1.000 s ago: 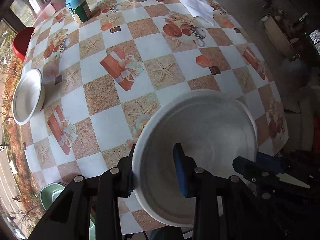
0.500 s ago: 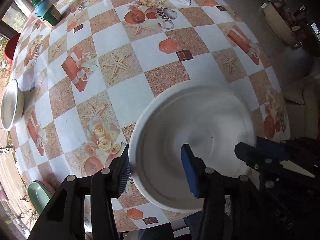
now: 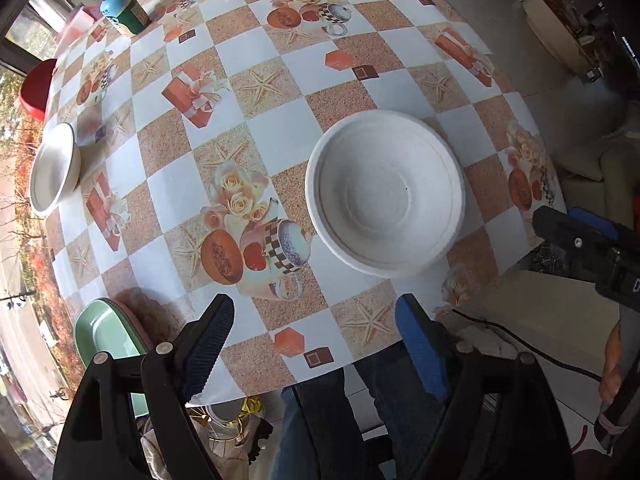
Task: Organize plates and bowls
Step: 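Lower the white bowl onto the table and open both grippers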
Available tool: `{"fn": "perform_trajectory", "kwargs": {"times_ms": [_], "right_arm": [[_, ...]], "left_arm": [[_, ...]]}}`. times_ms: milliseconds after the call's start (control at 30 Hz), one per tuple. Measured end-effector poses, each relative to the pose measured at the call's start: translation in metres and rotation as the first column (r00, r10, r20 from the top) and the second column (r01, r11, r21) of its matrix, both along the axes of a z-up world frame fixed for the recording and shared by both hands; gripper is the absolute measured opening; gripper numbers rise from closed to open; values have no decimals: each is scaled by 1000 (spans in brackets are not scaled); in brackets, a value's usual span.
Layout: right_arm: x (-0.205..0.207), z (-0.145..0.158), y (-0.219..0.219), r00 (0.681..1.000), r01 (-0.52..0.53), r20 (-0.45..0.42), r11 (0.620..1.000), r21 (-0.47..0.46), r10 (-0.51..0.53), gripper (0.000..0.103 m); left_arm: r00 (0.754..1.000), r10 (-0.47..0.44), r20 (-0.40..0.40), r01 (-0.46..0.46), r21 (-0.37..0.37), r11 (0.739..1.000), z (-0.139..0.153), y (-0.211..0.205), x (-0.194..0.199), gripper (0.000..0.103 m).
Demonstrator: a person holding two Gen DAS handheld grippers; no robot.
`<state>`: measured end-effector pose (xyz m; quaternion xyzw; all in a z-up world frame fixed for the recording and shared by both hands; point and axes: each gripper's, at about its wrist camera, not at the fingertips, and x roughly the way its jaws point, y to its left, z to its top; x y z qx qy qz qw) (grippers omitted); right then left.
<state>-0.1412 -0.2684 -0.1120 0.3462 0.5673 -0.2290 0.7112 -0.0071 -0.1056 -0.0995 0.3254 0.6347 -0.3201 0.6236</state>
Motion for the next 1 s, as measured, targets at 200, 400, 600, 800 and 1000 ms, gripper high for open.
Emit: {"fn": "perform_trajectory", "kwargs": {"times_ms": [200, 400, 600, 800, 1000], "right_arm": [[-52, -4, 9, 994, 103, 27, 993, 52, -104, 103], [-80, -15, 13, 988, 148, 27, 983, 105, -152, 103], [-115, -22, 2, 959, 277, 25, 951, 134, -283, 103], [-128, -32, 4, 949, 313, -14, 939, 145, -314, 103], [-108, -22, 9, 964, 265, -6, 957, 121, -266, 103]], "left_arm": [[999, 31, 5, -31, 17, 999, 6, 3, -3, 103], [1000, 24, 10, -24, 33, 999, 13, 1, -10, 103], [1000, 6, 23, -7, 54, 999, 14, 7, -18, 103], [999, 35, 41, -36, 24, 999, 24, 17, -12, 103], [995, 99, 31, -97, -57, 994, 45, 22, 10, 103]]}}
